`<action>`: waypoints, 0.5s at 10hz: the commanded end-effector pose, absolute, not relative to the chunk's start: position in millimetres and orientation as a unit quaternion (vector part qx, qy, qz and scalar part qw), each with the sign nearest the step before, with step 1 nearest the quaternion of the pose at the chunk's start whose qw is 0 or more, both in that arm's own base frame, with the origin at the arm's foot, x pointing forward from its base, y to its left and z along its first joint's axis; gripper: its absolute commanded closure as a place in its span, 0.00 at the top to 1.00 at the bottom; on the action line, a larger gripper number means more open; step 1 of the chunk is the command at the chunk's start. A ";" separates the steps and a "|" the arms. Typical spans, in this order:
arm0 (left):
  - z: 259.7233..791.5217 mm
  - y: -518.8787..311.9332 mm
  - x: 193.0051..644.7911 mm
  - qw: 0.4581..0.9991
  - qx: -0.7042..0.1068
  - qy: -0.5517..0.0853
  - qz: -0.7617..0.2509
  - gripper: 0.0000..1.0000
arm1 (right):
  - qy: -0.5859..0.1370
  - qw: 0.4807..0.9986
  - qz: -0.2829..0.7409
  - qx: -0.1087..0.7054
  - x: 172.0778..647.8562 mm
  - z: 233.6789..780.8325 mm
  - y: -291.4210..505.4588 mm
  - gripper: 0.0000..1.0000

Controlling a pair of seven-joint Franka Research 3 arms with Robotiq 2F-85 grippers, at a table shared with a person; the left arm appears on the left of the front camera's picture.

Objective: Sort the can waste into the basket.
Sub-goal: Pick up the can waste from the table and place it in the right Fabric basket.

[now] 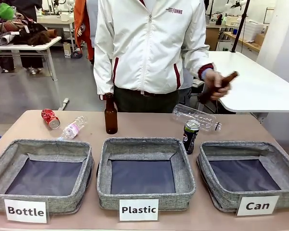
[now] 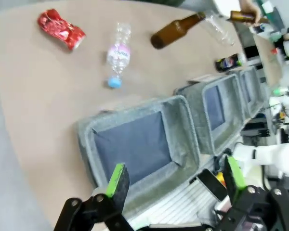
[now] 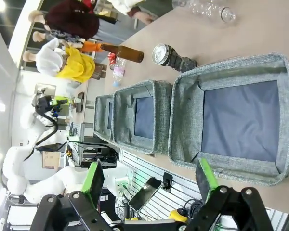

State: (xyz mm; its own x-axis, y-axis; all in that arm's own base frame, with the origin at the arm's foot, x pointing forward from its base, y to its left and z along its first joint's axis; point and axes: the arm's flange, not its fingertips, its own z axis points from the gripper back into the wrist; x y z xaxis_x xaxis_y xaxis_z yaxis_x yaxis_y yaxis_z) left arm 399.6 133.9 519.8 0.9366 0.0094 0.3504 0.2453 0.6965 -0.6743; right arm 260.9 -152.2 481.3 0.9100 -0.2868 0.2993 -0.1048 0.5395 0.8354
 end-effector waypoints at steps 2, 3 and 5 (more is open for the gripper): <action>520.4 137.0 475.8 0.923 -0.357 -0.141 -0.035 1.00 | -0.217 0.845 -0.042 0.486 263.1 484.5 -154.8 1.00; 519.3 132.1 497.2 0.919 -0.370 -0.132 0.024 1.00 | -0.217 0.845 -0.042 0.486 263.1 484.5 -154.8 1.00; 512.2 133.2 457.0 0.920 -0.360 -0.144 -0.054 1.00 | -0.217 0.845 -0.042 0.486 263.1 484.5 -154.8 1.00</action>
